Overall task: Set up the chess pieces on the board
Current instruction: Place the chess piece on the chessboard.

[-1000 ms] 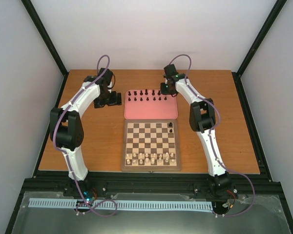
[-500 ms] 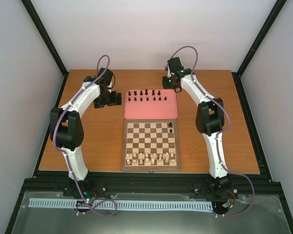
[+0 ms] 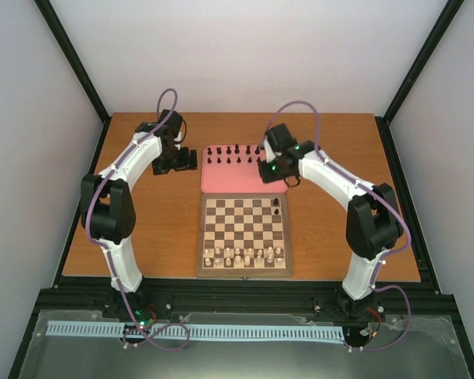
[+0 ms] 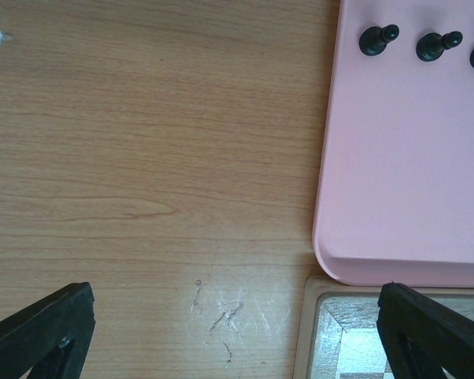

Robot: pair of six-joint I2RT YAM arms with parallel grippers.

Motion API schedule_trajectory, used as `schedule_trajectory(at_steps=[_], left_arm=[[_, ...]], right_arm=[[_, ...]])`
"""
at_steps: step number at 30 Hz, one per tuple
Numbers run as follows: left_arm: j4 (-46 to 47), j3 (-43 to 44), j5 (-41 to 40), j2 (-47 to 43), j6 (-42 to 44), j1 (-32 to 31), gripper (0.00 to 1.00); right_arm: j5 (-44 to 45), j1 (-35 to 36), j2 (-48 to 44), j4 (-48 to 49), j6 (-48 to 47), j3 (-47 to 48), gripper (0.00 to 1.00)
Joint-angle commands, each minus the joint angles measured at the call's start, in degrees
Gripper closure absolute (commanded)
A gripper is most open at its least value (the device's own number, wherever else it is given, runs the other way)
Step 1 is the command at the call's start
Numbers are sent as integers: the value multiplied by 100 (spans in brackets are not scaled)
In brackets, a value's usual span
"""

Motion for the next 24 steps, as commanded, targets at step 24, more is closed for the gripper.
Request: schedule_trajectory(at_steps=[24], left_arm=[[64,-32,13,-279,41,-4,0]], right_arm=[[35,534,3,598,355,-1616,84]])
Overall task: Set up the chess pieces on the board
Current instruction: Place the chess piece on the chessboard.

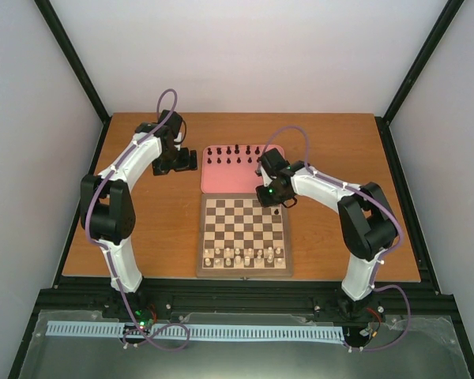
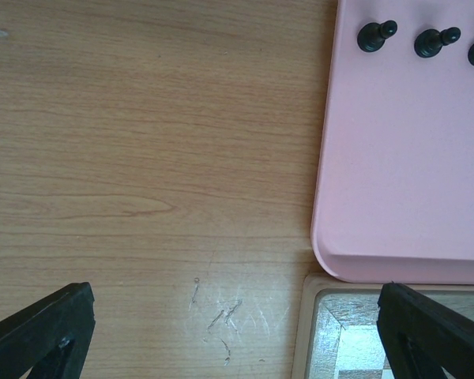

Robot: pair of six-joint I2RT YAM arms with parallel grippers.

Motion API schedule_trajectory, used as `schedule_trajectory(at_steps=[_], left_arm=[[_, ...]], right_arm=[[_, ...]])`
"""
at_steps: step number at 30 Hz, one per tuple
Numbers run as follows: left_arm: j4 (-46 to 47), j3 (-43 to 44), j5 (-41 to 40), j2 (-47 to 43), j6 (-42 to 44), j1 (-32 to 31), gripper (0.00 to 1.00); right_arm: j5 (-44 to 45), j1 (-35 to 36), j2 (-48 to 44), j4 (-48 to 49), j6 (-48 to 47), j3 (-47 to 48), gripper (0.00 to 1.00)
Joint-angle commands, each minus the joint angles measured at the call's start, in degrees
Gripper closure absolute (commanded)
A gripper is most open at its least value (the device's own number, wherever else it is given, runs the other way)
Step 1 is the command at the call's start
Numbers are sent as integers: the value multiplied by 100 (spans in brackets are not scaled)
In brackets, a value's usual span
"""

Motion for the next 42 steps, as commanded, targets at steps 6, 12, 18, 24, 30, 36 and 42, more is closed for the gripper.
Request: schedule_trajectory(at_steps=[6,12,18,24,30,36,42], left_arm=[[56,11,-10,-244,30,-4,0],[62,7,-14,-240,39,-1,0],[52,33,0,-216,31,-4,0],[53,33,-1,-205,34,-3,0],[49,33,-2,-200,41,-4,0],[44,41,-4,-192,39,-3,0],[47,46,2,-194,39,-4,0]], right_arm=[[314,16,206,220,125,27,84],[329,16,284,201,91,56,84],[371,21,322,213,73,65,83],[400,21,359,208,47,159,82],[357,21,441,162,-10,273,82],[303,21,399,129,-39,213,82],[300,21,346,197,-41,259,78]])
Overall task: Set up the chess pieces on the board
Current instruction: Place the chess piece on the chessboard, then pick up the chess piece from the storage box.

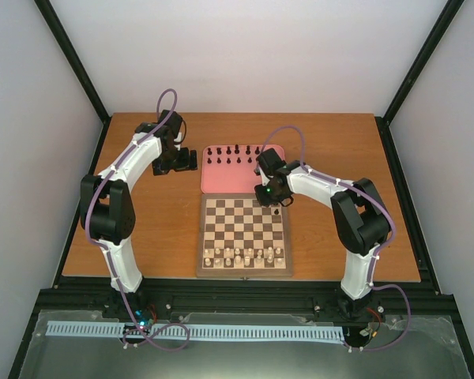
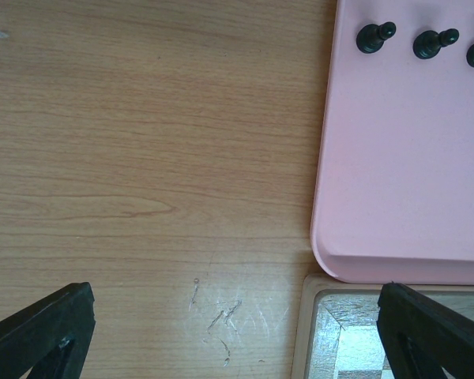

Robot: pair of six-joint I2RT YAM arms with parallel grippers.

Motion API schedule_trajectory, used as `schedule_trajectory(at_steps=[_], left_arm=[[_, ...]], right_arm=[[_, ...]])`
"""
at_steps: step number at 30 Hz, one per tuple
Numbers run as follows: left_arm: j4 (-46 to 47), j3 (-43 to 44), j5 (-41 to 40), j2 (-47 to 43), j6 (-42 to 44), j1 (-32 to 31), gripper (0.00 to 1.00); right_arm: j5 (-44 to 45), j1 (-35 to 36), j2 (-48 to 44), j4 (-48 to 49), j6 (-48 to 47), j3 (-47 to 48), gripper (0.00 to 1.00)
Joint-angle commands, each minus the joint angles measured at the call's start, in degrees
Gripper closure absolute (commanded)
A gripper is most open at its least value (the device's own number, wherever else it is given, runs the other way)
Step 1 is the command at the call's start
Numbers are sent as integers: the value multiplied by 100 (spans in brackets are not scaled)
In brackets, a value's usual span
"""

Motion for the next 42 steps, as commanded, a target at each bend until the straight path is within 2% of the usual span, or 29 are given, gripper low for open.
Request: schedule_trajectory(at_steps=[1,13,22,29,38,42], left_arm=[[32,44,2,-192,36,-4,0],[63,-21,-16,-218,43,-4,0],[46,21,1,-201,45,-4,0],[29,60,-26,-184,59,-8,0],[-28,150,2,-97,55,-2,0],[-43,180,-48,-79,68,-4,0]], right_arm=[[-3,21,-8,61,-52,145,78],[55,25,47,-39,-68,297,77],[253,21,-50,-173,-125,672,60],[492,-97,311,-610,-201,1646,55],[596,-602,1789,-1348,-208,3712,53],[544,-795,2242,-1410,-161,4254,54]])
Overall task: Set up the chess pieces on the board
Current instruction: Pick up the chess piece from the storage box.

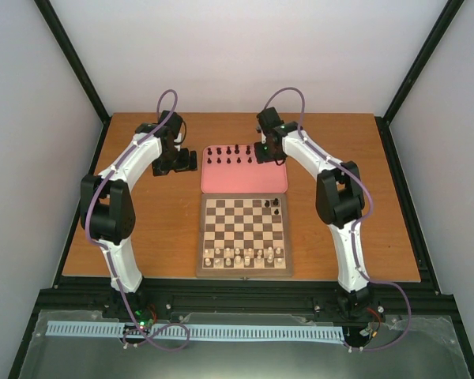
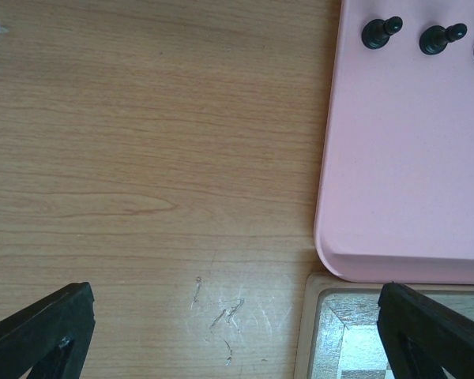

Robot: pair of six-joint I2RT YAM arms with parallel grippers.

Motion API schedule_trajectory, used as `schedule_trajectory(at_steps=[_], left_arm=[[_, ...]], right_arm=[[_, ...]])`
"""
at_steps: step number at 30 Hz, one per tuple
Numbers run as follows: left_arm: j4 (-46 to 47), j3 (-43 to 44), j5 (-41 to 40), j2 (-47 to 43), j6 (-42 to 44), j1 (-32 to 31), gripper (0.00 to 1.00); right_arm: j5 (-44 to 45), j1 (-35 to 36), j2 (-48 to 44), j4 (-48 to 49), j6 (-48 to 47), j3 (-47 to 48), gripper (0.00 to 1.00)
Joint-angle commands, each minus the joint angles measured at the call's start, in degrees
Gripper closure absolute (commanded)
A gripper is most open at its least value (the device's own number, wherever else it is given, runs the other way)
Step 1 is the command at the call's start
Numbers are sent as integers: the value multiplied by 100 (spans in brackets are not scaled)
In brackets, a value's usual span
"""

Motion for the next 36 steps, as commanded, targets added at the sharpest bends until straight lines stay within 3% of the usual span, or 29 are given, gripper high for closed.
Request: schedule_trajectory(at_steps=[1,36], left_arm=[[-49,208,-34,-80,66,-4,0],[-67,180,-112,-5,91,-4,0]], right_arm=[[27,-207,362,-286,41,558,54],[-27,-455,1648,-421,-57,1768,68]])
